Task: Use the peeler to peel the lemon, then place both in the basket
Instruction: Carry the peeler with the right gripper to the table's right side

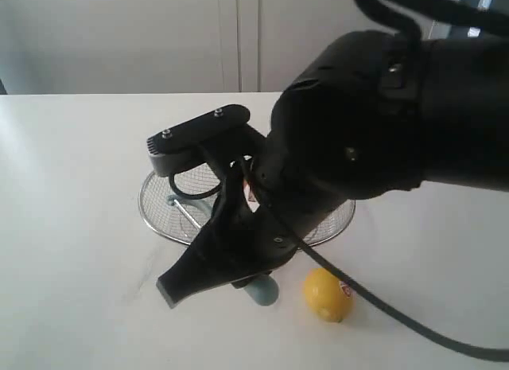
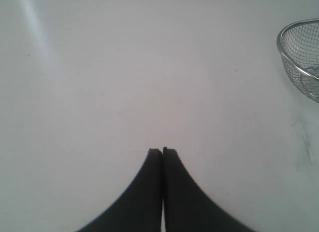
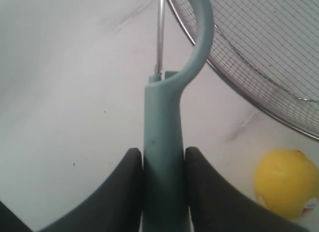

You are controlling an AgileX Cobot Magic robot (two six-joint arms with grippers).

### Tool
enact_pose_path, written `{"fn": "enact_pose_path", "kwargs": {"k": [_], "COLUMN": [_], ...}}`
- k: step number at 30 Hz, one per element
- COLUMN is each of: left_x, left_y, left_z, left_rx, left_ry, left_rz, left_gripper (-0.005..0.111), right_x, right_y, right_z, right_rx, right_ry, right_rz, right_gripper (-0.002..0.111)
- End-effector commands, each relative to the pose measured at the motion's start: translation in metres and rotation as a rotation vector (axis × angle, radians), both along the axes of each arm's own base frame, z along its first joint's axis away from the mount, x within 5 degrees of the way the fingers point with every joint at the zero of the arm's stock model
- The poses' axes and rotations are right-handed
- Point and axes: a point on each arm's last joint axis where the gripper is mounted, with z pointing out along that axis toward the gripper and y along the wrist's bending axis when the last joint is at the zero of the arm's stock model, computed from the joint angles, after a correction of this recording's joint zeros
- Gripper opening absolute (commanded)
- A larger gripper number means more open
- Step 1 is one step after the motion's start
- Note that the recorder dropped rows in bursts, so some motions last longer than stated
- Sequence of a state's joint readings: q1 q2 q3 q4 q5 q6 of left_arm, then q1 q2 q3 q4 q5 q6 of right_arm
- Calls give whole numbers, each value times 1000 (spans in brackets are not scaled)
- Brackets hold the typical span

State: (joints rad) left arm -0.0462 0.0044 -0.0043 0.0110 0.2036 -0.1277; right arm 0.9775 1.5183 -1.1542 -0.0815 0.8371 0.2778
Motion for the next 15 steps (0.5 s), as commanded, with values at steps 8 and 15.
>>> {"fn": "enact_pose_path", "kwargs": {"k": [8,15], "left_x": [0,0], "left_y": [0,0], "left_z": [-1,-1], "left_rx": [-6,-6], "left_ry": [-1,-1], "left_rz": [4,4], "left_gripper": [0,0], "right_x": [-16,-30], "right_y": [-51,-89], "right_z": [42,56], "right_rx": [-37,-49], "right_ry": [-169,-260], "right_rz": [-63,-145], "right_gripper": [0,0]}}
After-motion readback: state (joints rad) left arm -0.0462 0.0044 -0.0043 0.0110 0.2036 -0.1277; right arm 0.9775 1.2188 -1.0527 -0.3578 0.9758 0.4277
